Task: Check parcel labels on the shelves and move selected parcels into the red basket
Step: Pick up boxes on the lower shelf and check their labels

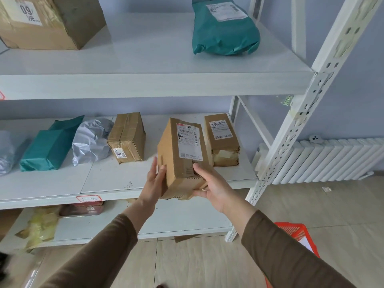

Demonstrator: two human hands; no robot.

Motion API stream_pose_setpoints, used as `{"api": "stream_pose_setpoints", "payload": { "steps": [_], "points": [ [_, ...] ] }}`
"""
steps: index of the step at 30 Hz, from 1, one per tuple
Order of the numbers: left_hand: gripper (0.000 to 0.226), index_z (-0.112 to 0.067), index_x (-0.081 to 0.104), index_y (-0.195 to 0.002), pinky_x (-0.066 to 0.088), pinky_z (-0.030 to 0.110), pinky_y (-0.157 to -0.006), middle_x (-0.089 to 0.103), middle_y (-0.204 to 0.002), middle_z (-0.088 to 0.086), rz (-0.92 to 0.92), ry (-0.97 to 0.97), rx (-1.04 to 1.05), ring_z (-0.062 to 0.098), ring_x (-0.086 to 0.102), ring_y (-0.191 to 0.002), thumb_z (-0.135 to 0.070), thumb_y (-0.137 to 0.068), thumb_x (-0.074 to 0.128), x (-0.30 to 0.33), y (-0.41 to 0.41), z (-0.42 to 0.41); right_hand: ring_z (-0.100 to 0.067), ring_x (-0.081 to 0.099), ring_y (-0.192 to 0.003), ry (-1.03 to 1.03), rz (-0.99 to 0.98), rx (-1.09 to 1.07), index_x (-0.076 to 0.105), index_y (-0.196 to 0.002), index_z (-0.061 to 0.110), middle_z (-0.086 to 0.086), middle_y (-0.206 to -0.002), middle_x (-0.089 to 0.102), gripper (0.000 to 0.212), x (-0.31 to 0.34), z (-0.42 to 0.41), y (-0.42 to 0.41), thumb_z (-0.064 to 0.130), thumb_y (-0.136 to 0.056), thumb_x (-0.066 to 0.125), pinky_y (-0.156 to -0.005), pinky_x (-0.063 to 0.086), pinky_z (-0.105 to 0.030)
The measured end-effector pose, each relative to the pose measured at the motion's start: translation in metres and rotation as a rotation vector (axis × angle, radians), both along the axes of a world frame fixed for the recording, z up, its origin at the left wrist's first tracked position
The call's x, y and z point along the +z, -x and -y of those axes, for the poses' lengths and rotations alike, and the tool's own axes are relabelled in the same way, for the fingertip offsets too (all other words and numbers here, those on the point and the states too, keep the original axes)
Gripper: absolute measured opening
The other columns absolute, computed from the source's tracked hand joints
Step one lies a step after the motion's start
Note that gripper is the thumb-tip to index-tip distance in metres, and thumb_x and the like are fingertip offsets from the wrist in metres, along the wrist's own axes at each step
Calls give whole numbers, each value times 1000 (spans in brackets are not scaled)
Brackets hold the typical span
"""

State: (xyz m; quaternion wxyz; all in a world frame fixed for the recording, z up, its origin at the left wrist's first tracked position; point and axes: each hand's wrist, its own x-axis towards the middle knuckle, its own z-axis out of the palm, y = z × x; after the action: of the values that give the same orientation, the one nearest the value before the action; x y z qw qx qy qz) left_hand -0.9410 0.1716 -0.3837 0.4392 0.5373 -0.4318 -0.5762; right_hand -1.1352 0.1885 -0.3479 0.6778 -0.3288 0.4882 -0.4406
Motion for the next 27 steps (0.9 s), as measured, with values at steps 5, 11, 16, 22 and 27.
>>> {"api": "stream_pose_setpoints", "payload": {
  "steps": [5, 11, 16, 22, 27],
  "points": [
    [50, -61, 53, -135, 49, 27, -93, 69, -124, -30, 28, 24, -137, -9, 64, -113, -72, -101, 18, 20, 16, 21, -17, 68, -113, -2, -183, -70, 59, -121, 44, 8, -125, 71, 28, 0, 45, -21, 48, -94, 68, -91, 61, -48],
    [43, -55, 34, -150, 37, 48, -101, 58, -135, -15, -59, -47, -143, 6, 54, -120, -53, -107, 40, 30, 11, 81, -21, 65, -101, -19, -282, -119, 58, -111, 29, -1, -103, 67, 14, 11, 112, -38, 37, -103, 49, -98, 57, -48],
    [31, -56, 47, -136, 39, 52, -110, 60, -130, -9, -100, -103, -112, 17, 55, -123, -41, -110, 41, 23, 4, 128, -28, 60, -105, -20, -382, -120, 53, -113, 21, -9, -107, 61, 17, 9, 147, -49, 27, -104, 39, -105, 51, -55],
    [31, -54, 38, -139, 39, 42, -102, 60, -123, -13, -71, -103, -81, 11, 57, -113, -39, -111, 39, 12, 10, 149, -27, 51, -132, -8, -372, -121, 43, -148, 25, -4, -146, 53, 39, 0, 160, -50, 31, -109, 40, -115, 41, -53],
    [34, -55, 35, -143, 35, 53, -113, 60, -125, -16, -36, -111, -75, 19, 55, -123, -48, -110, 37, 8, 10, 149, -25, 52, -130, 13, -400, -115, 44, -148, 20, -7, -149, 53, 41, -1, 153, -50, 36, -111, 40, -114, 42, -45]
  ]
}}
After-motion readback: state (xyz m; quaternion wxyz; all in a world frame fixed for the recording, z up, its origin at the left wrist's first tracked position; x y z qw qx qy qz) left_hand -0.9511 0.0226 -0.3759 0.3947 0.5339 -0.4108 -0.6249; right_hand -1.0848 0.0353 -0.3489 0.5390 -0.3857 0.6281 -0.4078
